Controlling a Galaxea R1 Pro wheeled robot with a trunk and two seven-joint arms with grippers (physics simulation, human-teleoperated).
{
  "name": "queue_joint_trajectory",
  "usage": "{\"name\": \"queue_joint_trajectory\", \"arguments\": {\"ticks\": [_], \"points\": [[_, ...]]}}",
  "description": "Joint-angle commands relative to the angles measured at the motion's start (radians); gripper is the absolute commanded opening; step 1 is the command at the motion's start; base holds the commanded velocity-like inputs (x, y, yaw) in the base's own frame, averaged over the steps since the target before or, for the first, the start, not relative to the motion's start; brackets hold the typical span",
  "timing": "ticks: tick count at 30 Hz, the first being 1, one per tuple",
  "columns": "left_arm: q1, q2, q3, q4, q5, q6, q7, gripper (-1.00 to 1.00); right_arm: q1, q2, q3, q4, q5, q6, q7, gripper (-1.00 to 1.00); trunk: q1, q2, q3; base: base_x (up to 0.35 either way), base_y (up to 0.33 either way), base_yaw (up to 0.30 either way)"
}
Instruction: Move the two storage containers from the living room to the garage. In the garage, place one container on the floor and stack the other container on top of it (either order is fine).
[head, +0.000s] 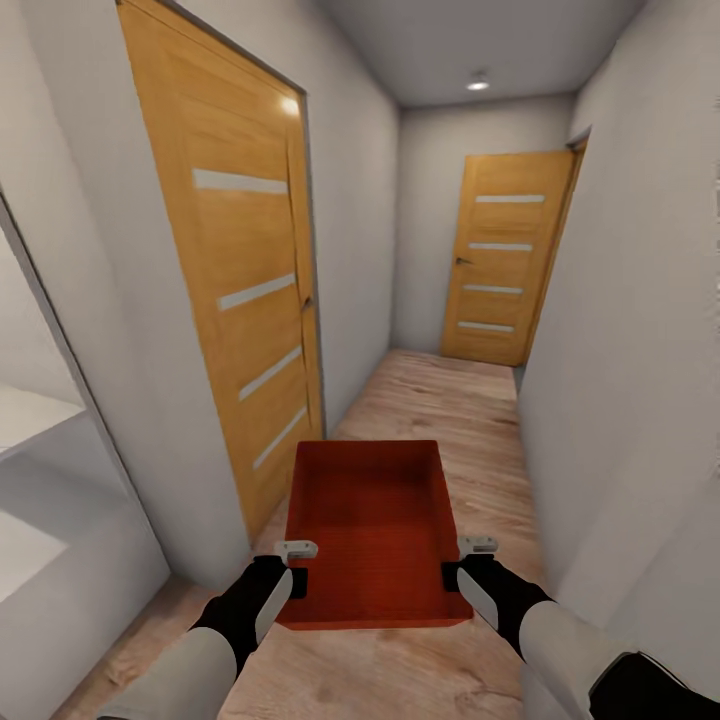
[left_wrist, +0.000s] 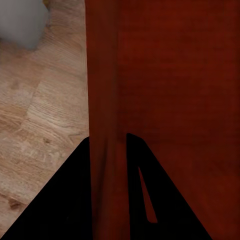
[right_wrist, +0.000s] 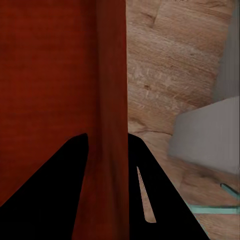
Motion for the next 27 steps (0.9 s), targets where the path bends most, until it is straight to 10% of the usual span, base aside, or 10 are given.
{"name": "queue_joint_trajectory", "arguments": {"ticks": [1, 27], "points": [[0.0, 0.002, -0.015, 0.05, 0.003, 0.009, 0.014, -1.0, -0.002, -0.001, 0.026, -0.006, -0.015, -0.001, 0.003, -1.0, 0.001, -0.002, -0.002, 0.322, 0.0, -0.244], [0.0, 0.002, -0.015, 0.05, 0.003, 0.009, 0.014, -1.0, -0.002, -0.001, 0.026, -0.006, -0.015, -0.001, 0.003, -1.0, 0.001, -0.002, -0.002, 0.322, 0.0, -0.029]]}}
